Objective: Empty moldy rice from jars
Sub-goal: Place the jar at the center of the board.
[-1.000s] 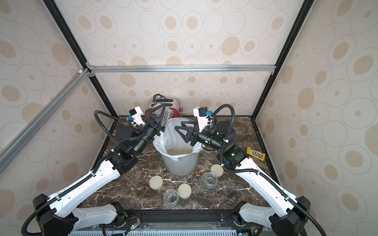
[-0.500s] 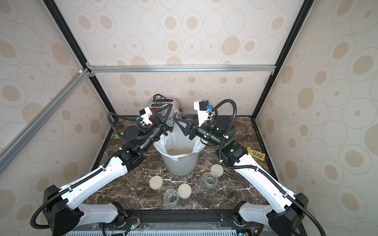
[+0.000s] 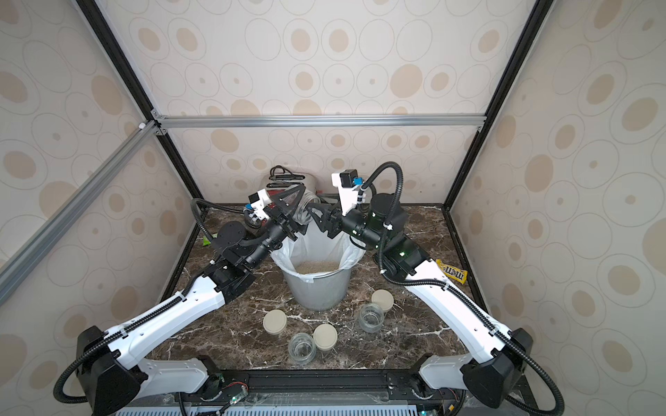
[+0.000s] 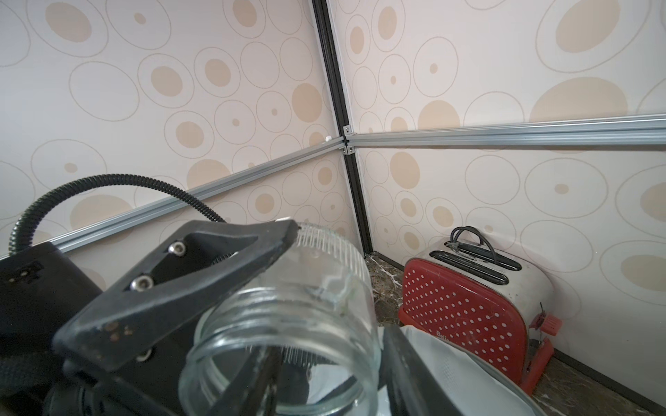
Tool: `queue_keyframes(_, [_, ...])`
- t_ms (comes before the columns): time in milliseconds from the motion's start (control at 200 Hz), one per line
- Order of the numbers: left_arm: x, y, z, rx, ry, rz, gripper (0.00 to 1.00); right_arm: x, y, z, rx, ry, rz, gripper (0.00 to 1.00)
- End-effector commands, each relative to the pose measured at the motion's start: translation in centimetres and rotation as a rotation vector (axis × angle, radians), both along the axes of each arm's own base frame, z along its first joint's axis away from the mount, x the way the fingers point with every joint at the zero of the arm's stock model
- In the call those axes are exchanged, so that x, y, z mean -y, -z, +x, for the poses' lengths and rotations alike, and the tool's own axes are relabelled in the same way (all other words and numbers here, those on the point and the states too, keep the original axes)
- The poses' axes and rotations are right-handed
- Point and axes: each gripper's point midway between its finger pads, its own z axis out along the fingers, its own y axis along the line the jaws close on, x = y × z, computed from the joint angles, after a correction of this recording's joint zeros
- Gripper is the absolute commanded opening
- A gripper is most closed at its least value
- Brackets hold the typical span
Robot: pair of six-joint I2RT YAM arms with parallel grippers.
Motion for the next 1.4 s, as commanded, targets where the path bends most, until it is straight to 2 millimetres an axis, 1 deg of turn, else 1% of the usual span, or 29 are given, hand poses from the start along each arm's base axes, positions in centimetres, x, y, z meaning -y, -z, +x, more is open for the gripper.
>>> queue_keyframes(0, [-1.4,-3.7,-1.8,0.080,0.018,-0.092,0.52,-0.7,-0.9,0.1,0.046,-0.017,-0.013,0.46])
queue_keyframes(95, [-1.4,-3.7,-1.9,0.076,0.025,-0.094,0.52,-1.2,-0.9,0.7,0.047,-0.020,-0.022,0.42])
queue_keyframes(190, [-1.4,-3.7,-1.9,0.079,0.031,-0.098,0.52,-1.7,-0.6,1.3,0.042,-0.022,-0.039,0.34])
queue_keyframes(300, [-1.3,-3.6,-1.9,0.075,0.032,-0.098,0.54,-1.8,-0.2,2.0,0.033,-0.001,-0.040,0.16])
queue_keyframes(396, [-1.3,-3.5,-1.8,0.074,0.034,-0.101,0.58,-1.7,0.0,2.5,0.028,0.025,-0.039,0.00])
queue_keyframes(441, [-1.3,-3.5,-1.9,0.073,0.035,-0.102,0.63,-1.7,0.1,2.6,0.024,0.032,-0.040,0.00])
queue_keyframes(481, [-1.4,-3.5,-1.9,0.071,0.032,-0.102,0.69,-1.7,0.1,2.7,0.020,0.036,-0.039,0.00])
queue_keyframes(521, [-1.5,-3.4,-1.9,0.068,0.028,-0.101,0.81,-1.7,0.3,2.9,0.012,0.040,-0.040,0.00])
queue_keyframes(561, [-1.6,-3.3,-1.9,0.065,0.022,-0.102,0.96,-1.7,0.3,3.0,0.008,0.040,-0.040,0.00])
queue_keyframes(571, [-1.6,-3.3,-1.9,0.065,0.020,-0.102,0.98,-1.8,0.4,3.0,0.004,0.041,-0.039,0.00])
queue_keyframes(641, [-2.0,-3.0,-1.8,0.056,0.001,-0.093,0.99,-1.7,0.5,3.1,-0.006,0.045,-0.032,0.00])
queue_keyframes(736, [-2.5,-1.9,-1.8,0.017,-0.028,-0.059,0.99,-1.7,0.6,3.2,-0.013,0.050,-0.019,0.00])
queue_keyframes(826, [-3.6,-1.0,-1.8,-0.007,-0.073,-0.028,0.99,-1.7,0.4,3.3,-0.017,0.053,-0.011,0.00])
queue_keyframes(901, [-4.9,-0.5,-2.0,-0.012,-0.120,0.014,0.99,-1.7,0.1,3.4,-0.018,0.055,-0.005,0.00])
queue_keyframes(982, [-6.7,0.1,-2.6,-0.011,-0.185,0.099,0.99,-1.7,-0.1,3.4,-0.024,0.055,-0.007,0.00])
queue_keyframes(1092, [-9.9,1.0,-3.9,0.011,-0.320,0.303,0.99,-2.1,-0.2,3.2,-0.034,0.028,-0.021,0.00])
queue_keyframes(1172, [-13.1,1.9,-5.3,0.011,-0.430,0.479,0.99,-2.7,-0.2,3.0,-0.049,-0.006,-0.032,0.00])
queue_keyframes(1242, [-16.5,2.9,-6.7,-0.003,-0.543,0.617,0.99,-3.4,-0.2,2.7,-0.060,-0.032,-0.049,0.00])
queue_keyframes(1312, [-19.7,3.7,-8.1,-0.013,-0.651,0.699,0.99,-4.6,-0.2,2.0,-0.053,-0.057,-0.090,0.00])
queue_keyframes(1397, [-23.3,4.5,-9.8,-0.015,-0.774,0.748,0.99,-6.8,-0.1,0.7,-0.041,-0.104,-0.168,0.00])
